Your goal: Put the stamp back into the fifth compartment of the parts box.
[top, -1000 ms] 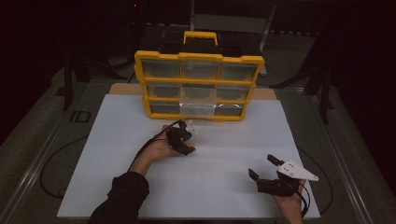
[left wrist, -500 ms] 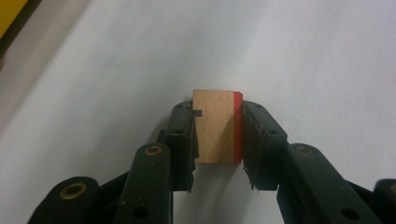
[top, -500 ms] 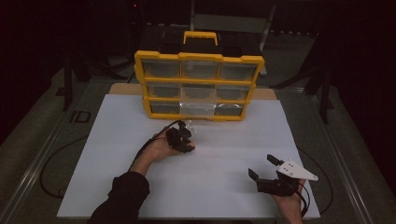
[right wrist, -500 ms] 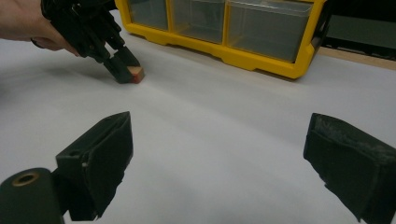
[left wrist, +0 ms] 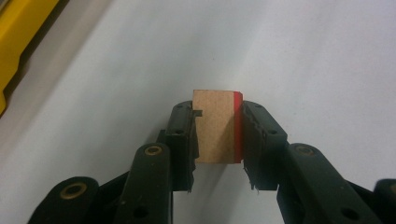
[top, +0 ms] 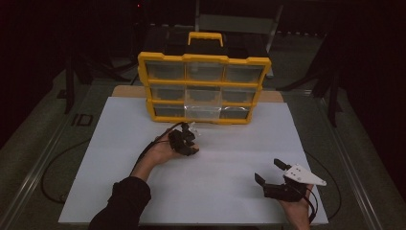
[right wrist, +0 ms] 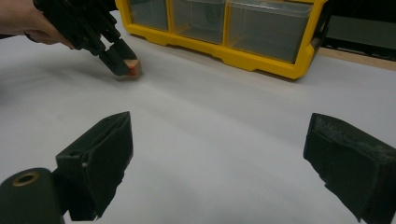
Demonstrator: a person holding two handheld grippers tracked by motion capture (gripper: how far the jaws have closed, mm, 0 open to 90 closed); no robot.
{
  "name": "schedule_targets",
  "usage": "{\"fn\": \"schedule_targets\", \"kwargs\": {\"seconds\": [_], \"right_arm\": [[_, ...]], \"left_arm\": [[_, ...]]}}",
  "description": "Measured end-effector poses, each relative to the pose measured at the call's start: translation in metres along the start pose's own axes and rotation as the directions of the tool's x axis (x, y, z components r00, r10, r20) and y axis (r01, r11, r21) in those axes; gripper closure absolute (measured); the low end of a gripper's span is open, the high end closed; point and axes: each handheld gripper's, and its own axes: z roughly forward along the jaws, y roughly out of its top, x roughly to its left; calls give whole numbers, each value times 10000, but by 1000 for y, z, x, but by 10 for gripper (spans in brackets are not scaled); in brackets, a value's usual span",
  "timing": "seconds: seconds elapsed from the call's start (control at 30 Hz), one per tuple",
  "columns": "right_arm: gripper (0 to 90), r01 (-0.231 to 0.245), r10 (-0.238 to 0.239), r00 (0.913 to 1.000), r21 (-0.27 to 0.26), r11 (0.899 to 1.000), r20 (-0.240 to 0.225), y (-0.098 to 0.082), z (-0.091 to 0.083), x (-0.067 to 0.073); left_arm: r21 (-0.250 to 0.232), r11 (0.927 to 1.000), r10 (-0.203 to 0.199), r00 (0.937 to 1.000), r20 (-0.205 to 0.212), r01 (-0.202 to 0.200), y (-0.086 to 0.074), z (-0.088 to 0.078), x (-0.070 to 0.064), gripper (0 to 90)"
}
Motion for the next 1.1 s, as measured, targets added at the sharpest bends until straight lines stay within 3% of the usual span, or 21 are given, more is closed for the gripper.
{"fn": "schedule_targets", "kwargs": {"seconds": [1.1], "right_arm": [[83,-16,16,10000,-22,10000,-74,0,0,1]], "left_arm": [[-461,9988,172,9998,-82,-176,2,-47,-8,670]]}}
